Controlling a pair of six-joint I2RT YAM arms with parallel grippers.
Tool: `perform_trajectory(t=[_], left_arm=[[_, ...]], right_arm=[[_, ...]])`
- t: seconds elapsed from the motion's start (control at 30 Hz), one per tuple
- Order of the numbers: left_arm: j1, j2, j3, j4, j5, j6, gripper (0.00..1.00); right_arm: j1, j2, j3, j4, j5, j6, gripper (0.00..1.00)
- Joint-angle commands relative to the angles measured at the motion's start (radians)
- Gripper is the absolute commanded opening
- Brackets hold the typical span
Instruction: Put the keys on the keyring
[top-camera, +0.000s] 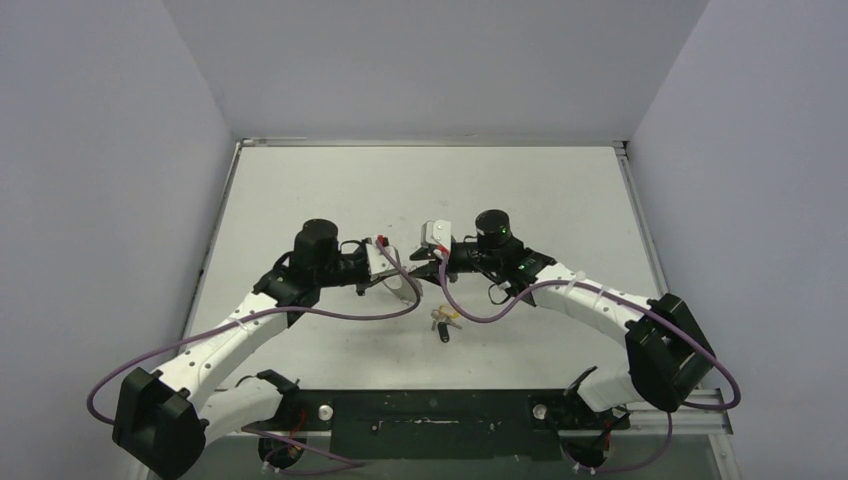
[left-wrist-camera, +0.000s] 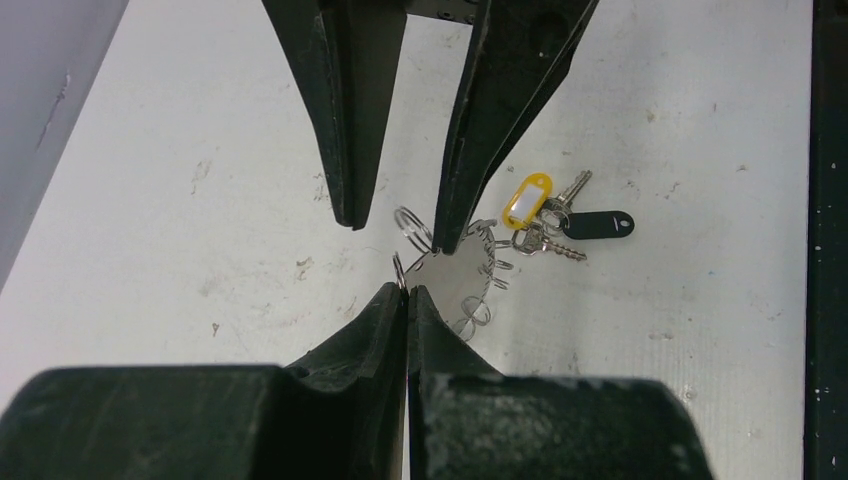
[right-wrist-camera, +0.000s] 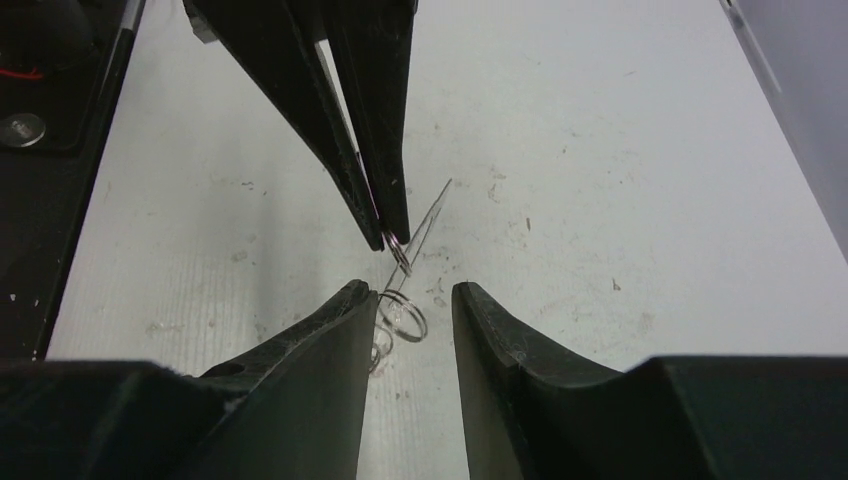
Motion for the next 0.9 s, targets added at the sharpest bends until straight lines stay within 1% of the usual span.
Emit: perform_trajectory(t=[0.0, 0.03, 0.37, 0.43, 0.5, 0.57, 0.73, 0.83, 0.87], left_arm=[[-0.007, -0.004, 0.028, -0.003, 0.02, 0.024, 0.0], [-0.007, -0.005, 0.025, 0.001, 0.02, 0.024, 0.0], [-0.015, -0.009, 0.018, 0.024, 0.026, 0.017, 0.0], [-0.015, -0.009, 0.018, 0.025, 0.026, 0.016, 0.0], [-0.014, -0.009, 0.018, 0.027, 0.027, 0.013, 0.0], [-0.016, -0.01, 0.017, 0.031, 0.027, 0.008, 0.0], [-0.015, -0.029, -0.009, 0.075, 0.011, -0.012, 0.0], [-0.015, -0.055, -0.05, 0.145, -0.045, -0.05, 0.0], [-0.015, -0.067, -0.07, 0.184, -0.067, -0.066, 0.09]], right_arm=[[0.001, 0.018, 0.047, 0.104, -0.094, 0.03, 0.32], [0.001, 0.025, 0.049, 0.114, -0.102, 0.038, 0.3], [0.005, 0.071, 0.07, 0.137, -0.129, 0.061, 0.2], [0.005, 0.077, 0.075, 0.137, -0.138, 0.062, 0.15], [0.005, 0.085, 0.08, 0.137, -0.147, 0.064, 0.06], [0.006, 0.091, 0.083, 0.131, -0.153, 0.063, 0.0], [0.004, 0.09, 0.078, 0.12, -0.151, 0.056, 0.0], [-0.01, 0.083, 0.054, 0.194, -0.136, 0.121, 0.0], [-0.021, 0.082, 0.038, 0.248, -0.133, 0.168, 0.0]])
